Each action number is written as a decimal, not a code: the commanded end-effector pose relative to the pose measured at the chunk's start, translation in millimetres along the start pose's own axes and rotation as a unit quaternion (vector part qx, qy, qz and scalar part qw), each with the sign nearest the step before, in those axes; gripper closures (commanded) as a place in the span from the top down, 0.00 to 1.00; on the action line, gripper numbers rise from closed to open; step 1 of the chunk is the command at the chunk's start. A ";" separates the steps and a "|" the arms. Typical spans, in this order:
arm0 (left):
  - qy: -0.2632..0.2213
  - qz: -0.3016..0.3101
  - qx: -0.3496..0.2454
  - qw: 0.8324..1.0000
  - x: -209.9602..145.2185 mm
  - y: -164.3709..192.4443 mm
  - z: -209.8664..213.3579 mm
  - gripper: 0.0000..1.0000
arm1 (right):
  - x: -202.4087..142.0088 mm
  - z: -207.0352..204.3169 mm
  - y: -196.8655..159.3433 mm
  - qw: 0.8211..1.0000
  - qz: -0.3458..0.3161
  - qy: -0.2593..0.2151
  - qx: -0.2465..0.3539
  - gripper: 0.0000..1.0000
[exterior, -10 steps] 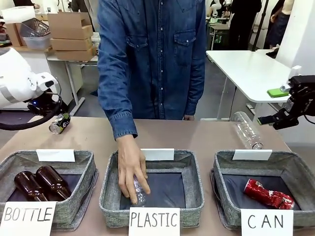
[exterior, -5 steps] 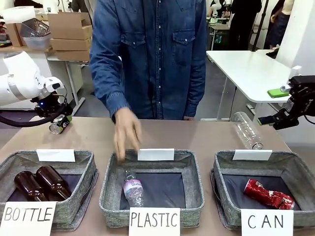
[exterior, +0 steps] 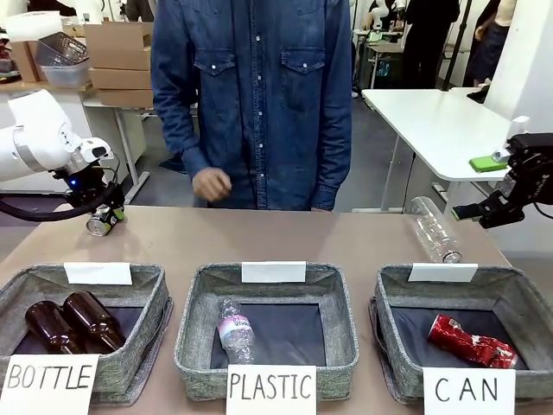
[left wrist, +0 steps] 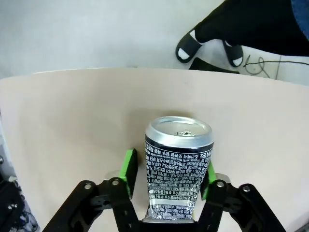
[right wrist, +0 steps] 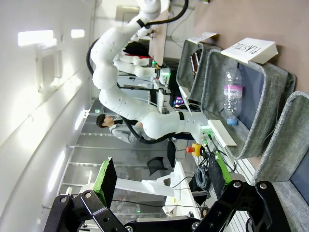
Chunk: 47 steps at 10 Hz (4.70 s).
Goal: Sort the can waste into the basket.
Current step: Pick up the can waste from the table and place it in the right Fabric basket.
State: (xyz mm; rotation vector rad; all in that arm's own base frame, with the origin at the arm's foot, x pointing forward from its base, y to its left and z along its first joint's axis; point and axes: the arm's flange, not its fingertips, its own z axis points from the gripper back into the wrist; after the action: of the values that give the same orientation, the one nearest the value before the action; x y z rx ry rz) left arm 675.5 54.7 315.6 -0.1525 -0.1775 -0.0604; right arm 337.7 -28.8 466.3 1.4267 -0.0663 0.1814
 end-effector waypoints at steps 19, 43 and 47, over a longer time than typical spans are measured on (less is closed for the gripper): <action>-0.008 -0.230 -0.381 0.896 -269.4 -83.4 268.2 0.00 | 0.0 1.9 1.2 1.000 0.007 0.006 0.000 1.00; -0.102 -0.685 -0.358 0.626 -326.2 -696.8 83.4 1.00 | -59.5 160.0 34.8 0.981 -0.002 -0.135 -0.142 1.00; -0.103 -0.683 -0.353 0.632 -323.4 -696.6 87.7 1.00 | -59.5 160.0 34.8 0.981 -0.002 -0.135 -0.142 1.00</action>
State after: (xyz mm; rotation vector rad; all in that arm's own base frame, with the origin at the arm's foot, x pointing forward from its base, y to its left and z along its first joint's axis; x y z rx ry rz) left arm 290.9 -599.7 440.0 -0.8147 -0.4744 -1.6988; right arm 281.6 -187.9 511.6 1.1583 -0.2866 -0.0128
